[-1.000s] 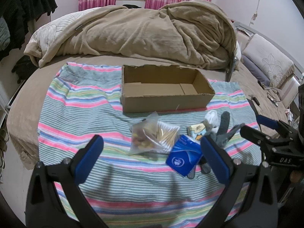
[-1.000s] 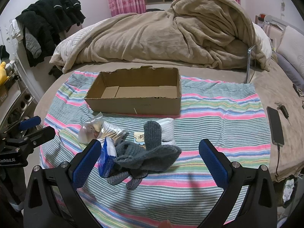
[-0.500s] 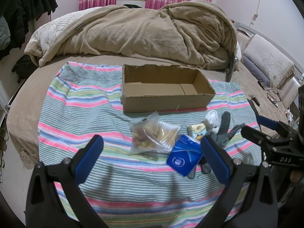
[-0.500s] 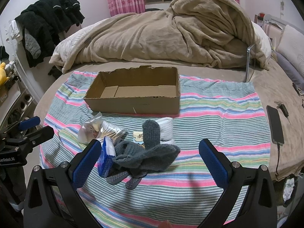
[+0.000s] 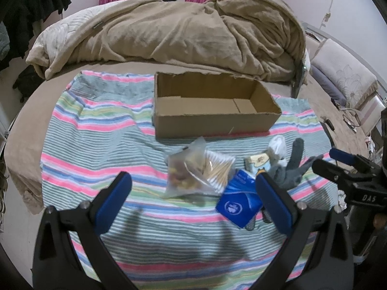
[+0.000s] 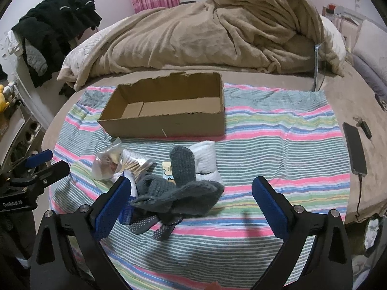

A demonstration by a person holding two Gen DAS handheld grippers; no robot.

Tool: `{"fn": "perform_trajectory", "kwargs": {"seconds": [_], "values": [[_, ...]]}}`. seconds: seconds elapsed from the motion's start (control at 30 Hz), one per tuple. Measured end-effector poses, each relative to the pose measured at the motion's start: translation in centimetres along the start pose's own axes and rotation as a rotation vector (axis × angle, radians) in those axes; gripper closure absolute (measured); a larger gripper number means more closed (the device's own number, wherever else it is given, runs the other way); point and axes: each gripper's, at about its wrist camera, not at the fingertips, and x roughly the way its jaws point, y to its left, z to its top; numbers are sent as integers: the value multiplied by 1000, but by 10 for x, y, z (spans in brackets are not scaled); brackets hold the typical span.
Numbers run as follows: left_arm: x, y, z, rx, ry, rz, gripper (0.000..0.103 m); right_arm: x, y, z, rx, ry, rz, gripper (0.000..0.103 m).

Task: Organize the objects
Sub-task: 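Move both tools toward the items in front of the cardboard box, then grasp the clear snack bag with the left tool while the right tool grasps the grey glove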

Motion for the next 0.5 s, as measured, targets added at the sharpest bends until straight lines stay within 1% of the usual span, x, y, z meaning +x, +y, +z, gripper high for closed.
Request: {"fn": "perform_trajectory", "kwargs": {"seconds": [0.03, 0.27, 0.4, 0.5], "values": [[4, 1, 0, -13, 4, 12, 1, 2, 0, 0, -1, 6, 3, 2], [32, 6, -3, -39, 54, 24, 1, 21, -4, -4, -4, 55, 26, 3], [49, 11, -5, -48, 78, 29, 1, 32, -6, -9, 5, 88, 40, 7], [60, 14, -7, -59, 94, 32, 3, 39, -8, -12, 9, 106, 49, 7]]}}
